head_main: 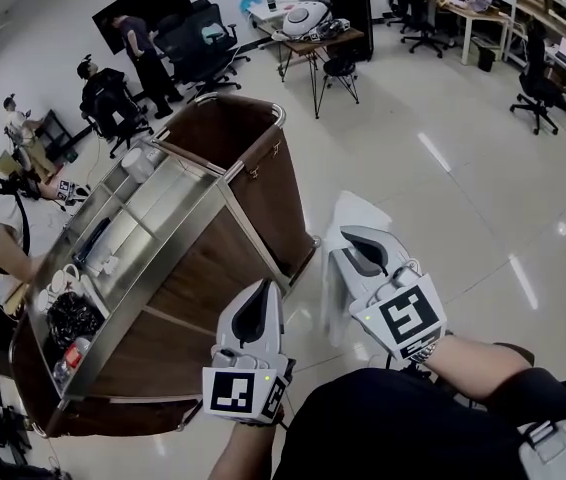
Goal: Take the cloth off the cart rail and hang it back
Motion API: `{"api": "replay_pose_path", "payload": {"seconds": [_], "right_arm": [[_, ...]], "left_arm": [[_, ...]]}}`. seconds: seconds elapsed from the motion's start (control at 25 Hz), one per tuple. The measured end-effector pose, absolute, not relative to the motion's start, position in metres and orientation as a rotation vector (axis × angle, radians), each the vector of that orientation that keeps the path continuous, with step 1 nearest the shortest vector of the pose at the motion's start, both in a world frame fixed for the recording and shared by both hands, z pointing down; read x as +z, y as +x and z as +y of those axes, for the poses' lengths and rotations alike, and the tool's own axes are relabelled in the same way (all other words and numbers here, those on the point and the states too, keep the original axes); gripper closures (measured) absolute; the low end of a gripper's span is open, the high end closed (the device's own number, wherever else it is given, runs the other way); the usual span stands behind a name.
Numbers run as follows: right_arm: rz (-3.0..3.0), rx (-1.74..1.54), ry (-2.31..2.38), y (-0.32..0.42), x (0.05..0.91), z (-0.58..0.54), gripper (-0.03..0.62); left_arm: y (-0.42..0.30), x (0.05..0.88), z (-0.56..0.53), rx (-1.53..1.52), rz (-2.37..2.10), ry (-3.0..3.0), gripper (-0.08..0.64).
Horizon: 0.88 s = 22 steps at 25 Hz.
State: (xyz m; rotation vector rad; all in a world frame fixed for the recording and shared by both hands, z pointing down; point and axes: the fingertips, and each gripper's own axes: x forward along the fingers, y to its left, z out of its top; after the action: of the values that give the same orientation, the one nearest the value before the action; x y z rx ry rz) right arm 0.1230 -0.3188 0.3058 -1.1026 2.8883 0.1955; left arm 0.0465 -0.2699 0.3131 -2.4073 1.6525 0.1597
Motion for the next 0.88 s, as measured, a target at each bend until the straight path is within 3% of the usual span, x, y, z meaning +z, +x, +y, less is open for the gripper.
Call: {"api": "replay_pose_path", "payload": {"seconds": [0.36,0.52,0.72,0.88], "right_arm": [[2.901,0.124,-1.107,0.125,0.309,-0.314,0.592],[2.859,0.324,-1.062,0.12,0.307,-0.313,0.592],[2.895,0.118,-1.097,0.126,0.309,-0.308,0.592],[2.879,0.199,-1.083,0.123,0.308,-0.31,0.592]], "left_arm": [[0.049,0.316,-0.266,0.136,1.659,-2.395,0.558],[0.045,0.321,-0.262,0.144,1.652,-2.4,0.56],[0.05,0.317,-0.263,0.171,1.657,-2.406,0.558],[0.045,0.322,-0.265,0.17,1.662,-2.41,0.558]]}}
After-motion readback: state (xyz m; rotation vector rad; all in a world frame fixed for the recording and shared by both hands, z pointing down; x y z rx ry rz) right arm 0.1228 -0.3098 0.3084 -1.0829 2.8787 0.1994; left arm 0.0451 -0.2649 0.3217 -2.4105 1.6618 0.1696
